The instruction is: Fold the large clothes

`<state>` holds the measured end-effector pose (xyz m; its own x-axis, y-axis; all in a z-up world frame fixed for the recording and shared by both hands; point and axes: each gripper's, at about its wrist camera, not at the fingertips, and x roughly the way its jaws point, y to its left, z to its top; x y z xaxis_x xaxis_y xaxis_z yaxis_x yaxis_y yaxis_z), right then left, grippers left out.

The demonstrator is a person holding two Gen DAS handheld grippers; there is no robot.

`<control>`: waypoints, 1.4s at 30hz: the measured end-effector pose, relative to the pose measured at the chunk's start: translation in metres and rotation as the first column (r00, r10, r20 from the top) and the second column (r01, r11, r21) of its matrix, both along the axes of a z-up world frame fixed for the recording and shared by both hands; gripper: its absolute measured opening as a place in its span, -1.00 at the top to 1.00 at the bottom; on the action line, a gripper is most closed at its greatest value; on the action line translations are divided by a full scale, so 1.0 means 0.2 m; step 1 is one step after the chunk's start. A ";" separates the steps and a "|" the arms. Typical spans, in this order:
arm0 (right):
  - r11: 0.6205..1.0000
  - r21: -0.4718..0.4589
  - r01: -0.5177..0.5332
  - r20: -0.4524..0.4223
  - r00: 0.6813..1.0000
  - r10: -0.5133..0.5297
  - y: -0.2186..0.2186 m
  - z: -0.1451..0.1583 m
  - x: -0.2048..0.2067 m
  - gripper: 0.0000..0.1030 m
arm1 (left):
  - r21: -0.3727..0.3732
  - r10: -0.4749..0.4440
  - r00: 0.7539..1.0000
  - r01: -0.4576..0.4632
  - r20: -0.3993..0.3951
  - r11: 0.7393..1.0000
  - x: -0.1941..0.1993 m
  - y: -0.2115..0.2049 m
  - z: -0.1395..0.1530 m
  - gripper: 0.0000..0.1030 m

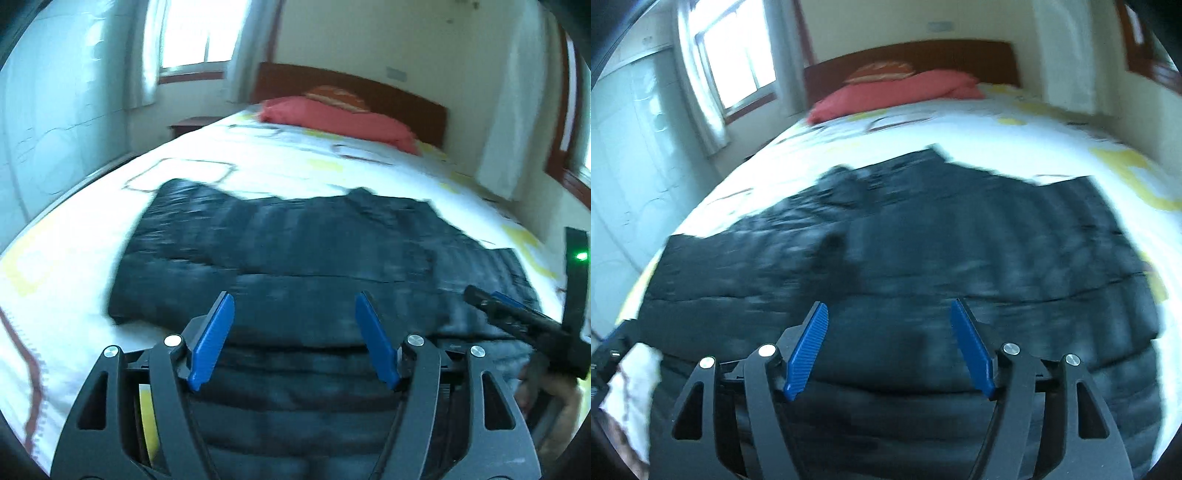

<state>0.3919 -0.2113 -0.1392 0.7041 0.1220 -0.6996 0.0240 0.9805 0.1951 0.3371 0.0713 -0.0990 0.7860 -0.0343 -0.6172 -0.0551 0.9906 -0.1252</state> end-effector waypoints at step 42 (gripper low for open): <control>0.970 -0.148 0.195 0.050 0.981 -0.189 -0.64 0.09 0.14 0.01 | 0.053 0.014 0.999 -0.012 -0.048 0.999 0.51 0.13 -0.07 -0.43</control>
